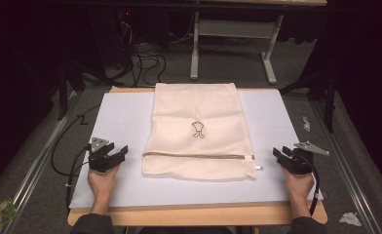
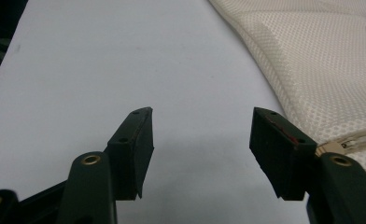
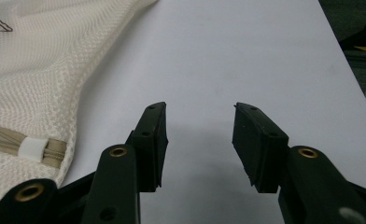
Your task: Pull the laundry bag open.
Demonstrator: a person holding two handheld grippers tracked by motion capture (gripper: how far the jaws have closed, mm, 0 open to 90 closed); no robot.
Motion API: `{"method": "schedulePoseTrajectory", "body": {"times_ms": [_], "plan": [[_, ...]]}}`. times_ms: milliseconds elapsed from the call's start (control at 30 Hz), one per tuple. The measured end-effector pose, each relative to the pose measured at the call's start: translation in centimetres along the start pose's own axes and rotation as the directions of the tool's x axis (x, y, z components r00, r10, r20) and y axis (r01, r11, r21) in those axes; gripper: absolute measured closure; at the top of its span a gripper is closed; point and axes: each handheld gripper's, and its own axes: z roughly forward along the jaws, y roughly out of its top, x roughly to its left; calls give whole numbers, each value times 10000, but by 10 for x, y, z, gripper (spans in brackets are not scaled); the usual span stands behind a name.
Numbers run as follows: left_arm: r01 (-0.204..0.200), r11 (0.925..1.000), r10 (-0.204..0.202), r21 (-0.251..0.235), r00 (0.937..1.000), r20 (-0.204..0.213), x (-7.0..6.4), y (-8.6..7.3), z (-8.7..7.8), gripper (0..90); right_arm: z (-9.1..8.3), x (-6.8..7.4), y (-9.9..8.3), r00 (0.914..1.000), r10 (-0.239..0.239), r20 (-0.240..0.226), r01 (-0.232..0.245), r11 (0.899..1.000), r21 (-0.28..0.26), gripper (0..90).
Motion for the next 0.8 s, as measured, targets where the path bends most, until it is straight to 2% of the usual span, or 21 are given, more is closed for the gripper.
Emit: {"method": "schedulePoseTrajectory", "body": {"times_ms": [300, 400, 500, 633, 800], "plan": [[-244, 9995, 249, 202, 9994, -257, -3, -4, 6, 402, 1, 0, -2, 10000, 73, 47, -73, 10000, -2, 544], [-263, 9994, 269, 205, 9992, -284, -3, -4, 6, 402, 2, 1, -2, 9997, -194, 149, 194, 9998, 42, 536], [-360, 9989, 371, 314, 9987, -355, -4, -5, 8, 401, 3, 3, -2, 9993, -204, 322, 199, 9997, 170, 513], [-288, 9983, 308, 512, 9987, -394, -4, -5, 10, 384, 3, 4, -3, 9981, -321, 525, 315, 9994, 116, 488], [-419, 9981, 438, 454, 9982, -414, -5, -6, 9, 380, 4, 7, -3, 9959, -585, 691, 575, 9982, 160, 480]]}}
